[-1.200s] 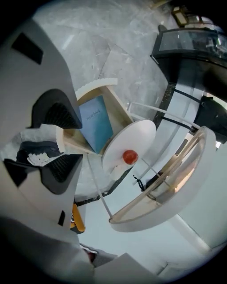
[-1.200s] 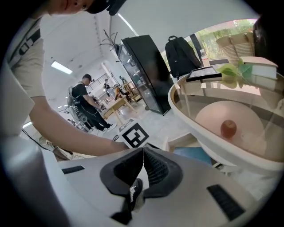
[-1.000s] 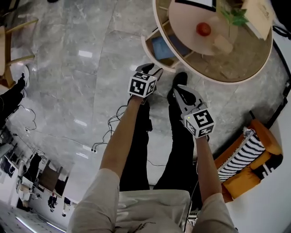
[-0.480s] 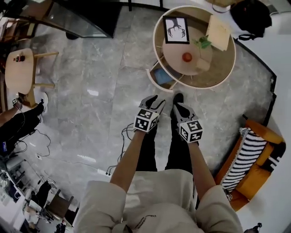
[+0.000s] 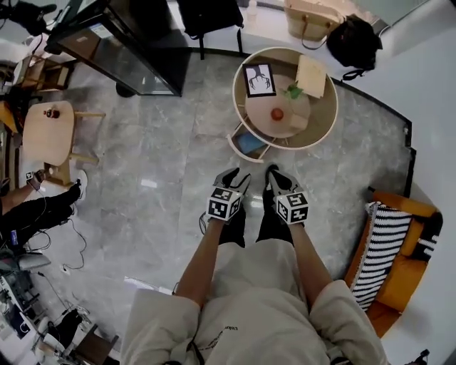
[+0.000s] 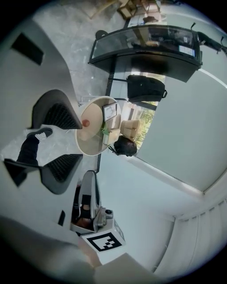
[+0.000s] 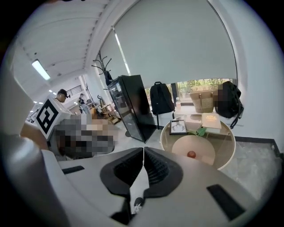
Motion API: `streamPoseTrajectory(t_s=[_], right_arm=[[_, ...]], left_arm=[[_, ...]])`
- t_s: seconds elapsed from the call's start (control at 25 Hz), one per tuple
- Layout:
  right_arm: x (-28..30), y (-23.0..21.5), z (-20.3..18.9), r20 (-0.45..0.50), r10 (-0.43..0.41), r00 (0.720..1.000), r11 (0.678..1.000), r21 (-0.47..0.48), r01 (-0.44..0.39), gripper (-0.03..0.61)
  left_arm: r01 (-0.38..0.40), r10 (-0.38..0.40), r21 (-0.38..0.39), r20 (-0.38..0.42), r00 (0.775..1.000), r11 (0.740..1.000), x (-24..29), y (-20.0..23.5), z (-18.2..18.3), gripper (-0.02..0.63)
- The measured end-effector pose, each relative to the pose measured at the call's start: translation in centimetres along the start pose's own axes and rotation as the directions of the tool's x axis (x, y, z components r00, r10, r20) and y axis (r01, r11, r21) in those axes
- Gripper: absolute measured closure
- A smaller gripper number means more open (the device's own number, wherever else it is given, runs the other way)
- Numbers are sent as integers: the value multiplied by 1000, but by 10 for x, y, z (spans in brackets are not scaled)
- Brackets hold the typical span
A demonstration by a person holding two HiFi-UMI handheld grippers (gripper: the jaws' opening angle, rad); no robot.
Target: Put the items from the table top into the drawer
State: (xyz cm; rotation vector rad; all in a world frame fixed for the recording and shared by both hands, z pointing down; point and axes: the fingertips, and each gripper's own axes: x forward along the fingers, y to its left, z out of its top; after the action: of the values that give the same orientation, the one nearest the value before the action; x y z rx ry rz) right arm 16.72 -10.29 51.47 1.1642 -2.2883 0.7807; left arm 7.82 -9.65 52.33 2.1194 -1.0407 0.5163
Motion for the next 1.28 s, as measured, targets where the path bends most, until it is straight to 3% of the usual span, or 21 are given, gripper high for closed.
streamPoseTrajectory(t_s=[0.28, 0.56, 0.72, 0.92, 1.28], right_arm=[[-54, 31, -11, 33, 12, 999, 1000, 12, -12, 545], [-59, 69, -27, 39, 28, 999, 1000, 8, -28, 545], [-57, 86, -23, 43, 47, 998, 999, -15, -47, 545], [-53, 99, -23, 37, 60, 998, 998, -7, -59, 545], [-54, 76, -18, 49, 23, 999, 997, 67, -26, 545]], left_arm=[[-13, 13, 66, 9, 1000, 998, -56, -30, -1, 428], [-5, 6, 95, -10, 1000, 995, -83, -43, -12, 431], [-34, 34, 102, 3, 999, 994, -97, -40, -15, 488], [-13, 12, 137, 7, 1000, 990, -106, -41, -21, 551], [86, -86, 58, 10, 996, 995, -94, -36, -27, 594]])
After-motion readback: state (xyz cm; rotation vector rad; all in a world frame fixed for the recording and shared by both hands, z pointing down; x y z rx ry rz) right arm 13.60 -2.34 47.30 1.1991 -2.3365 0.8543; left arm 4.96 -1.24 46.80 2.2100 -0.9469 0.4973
